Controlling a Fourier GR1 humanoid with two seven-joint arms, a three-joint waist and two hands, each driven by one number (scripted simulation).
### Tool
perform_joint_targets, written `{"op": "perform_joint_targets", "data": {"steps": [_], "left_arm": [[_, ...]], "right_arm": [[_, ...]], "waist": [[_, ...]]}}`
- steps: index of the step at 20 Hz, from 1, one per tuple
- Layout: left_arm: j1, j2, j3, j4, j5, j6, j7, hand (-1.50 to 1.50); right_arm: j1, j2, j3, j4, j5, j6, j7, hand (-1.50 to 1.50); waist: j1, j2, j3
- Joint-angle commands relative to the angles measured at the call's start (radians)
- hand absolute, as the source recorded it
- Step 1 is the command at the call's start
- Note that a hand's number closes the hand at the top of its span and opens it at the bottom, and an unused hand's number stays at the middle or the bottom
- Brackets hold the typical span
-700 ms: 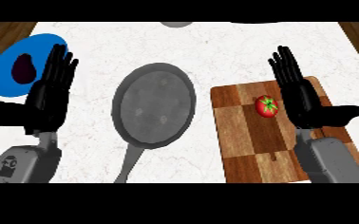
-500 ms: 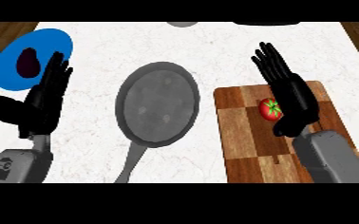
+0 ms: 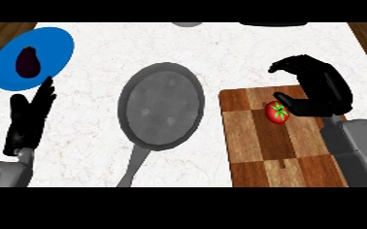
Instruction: Pick the tomato from the cutting board and place it in the pan
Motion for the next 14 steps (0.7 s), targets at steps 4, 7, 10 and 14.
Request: {"op": "perform_joint_targets", "data": {"steps": [4,7,10,14], "left_arm": [[0.005,0.031,0.013,0.054,-0.012,-0.058,0.027,0.00],[-0.035,-0.021,-0.016,0.081,-0.052,-0.009,0.040,0.00],[-0.058,-0.015,-0.002,0.106,-0.058,-0.006,0.034,0.00],[-0.055,0.018,0.014,0.080,-0.039,-0.044,0.059,0.00]], "right_arm": [[0.004,-0.148,-0.052,0.219,0.079,0.366,-0.288,-1.50],[-0.119,-0.222,-0.059,0.248,0.153,0.375,-0.286,-1.50],[-0.174,-0.319,-0.035,0.177,0.217,0.355,-0.209,-1.50],[-0.218,-0.387,0.061,0.094,0.400,0.303,-0.174,-1.50]], "waist": [[-0.003,-0.008,-0.002],[0.000,-0.005,-0.002],[-0.009,-0.007,-0.004],[0.002,-0.008,-0.004]]}}
